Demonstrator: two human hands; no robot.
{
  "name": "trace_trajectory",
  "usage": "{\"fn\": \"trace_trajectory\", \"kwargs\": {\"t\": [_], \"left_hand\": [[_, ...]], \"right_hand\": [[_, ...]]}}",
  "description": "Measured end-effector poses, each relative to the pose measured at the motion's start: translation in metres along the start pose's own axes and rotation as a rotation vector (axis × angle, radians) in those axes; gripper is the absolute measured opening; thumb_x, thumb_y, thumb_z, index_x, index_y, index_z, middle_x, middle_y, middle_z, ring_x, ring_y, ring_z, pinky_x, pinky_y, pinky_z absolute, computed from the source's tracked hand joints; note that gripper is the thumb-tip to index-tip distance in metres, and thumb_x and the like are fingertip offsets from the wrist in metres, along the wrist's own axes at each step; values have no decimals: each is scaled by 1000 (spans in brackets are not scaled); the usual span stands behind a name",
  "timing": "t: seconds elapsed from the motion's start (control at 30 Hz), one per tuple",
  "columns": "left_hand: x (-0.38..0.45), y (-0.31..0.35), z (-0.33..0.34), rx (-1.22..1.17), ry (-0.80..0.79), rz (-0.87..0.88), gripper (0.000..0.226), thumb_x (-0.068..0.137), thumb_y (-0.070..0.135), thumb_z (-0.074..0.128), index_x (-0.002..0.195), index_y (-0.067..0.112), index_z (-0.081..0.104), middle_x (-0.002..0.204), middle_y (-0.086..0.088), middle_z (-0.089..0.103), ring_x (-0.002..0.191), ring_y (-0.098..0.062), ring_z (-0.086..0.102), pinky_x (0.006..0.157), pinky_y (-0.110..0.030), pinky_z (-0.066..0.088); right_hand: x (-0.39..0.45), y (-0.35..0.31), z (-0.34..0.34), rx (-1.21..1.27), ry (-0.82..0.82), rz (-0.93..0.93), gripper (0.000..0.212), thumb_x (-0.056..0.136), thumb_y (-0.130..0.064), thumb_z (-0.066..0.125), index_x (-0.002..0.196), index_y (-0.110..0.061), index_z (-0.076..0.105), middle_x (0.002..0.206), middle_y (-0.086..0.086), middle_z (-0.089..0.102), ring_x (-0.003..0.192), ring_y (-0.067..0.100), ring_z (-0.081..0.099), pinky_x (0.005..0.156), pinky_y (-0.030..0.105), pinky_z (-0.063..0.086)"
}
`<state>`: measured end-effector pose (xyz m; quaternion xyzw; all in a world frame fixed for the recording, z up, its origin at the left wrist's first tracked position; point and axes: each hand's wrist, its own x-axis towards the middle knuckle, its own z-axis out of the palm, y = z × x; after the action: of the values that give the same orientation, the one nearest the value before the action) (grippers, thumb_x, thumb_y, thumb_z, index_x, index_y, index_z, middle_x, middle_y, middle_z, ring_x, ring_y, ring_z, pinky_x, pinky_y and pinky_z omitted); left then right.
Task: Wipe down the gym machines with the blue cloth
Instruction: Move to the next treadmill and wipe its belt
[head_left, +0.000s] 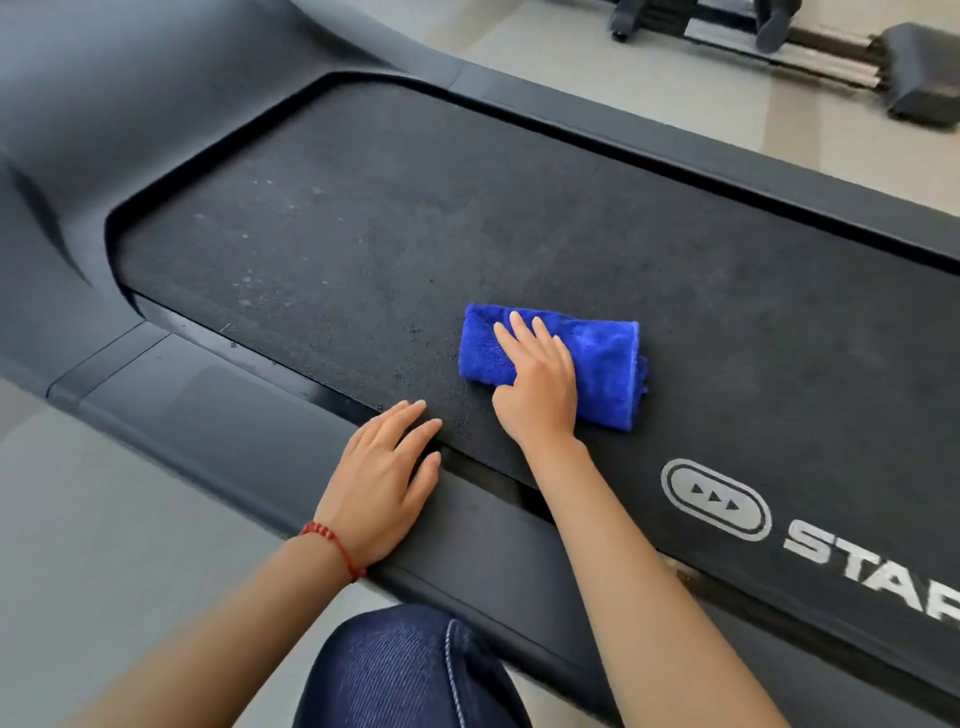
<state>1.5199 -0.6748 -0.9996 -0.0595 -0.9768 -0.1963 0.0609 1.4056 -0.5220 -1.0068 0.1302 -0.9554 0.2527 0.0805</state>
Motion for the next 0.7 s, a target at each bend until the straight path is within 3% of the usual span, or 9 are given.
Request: {"fn": "trace_trajectory", "kwargs": {"t": [0.17, 0.5, 0.7], "left_hand": [[7, -23, -14, 7, 30, 55, 48, 88, 32, 36, 110, 2, 66, 118, -19, 61, 110, -37, 57, 92, -51, 41], [20, -113, -49, 139, -46, 104, 52, 87, 33, 32, 109, 0, 66, 115, -22, 62, 109, -41, 57, 89, -57, 43], [16, -120, -47, 91, -70, 51, 54, 87, 37, 30, 110, 5, 67, 118, -19, 61, 114, -36, 54, 96, -52, 40]], "right_hand": [[-19, -18, 0, 24, -31, 33, 73, 71, 9, 47, 138, -19, 42, 149, -2, 32, 141, 18, 18, 113, 28, 4], [-51, -54, 5, 27, -80, 127, 78, 69, 13, 43, 139, -21, 39, 150, -8, 28, 143, 14, 12, 112, 23, -2], [-49, -58, 3, 15, -96, 175, 80, 69, 15, 43, 139, -22, 39, 150, -11, 26, 142, 10, 11, 111, 19, -5]]}}
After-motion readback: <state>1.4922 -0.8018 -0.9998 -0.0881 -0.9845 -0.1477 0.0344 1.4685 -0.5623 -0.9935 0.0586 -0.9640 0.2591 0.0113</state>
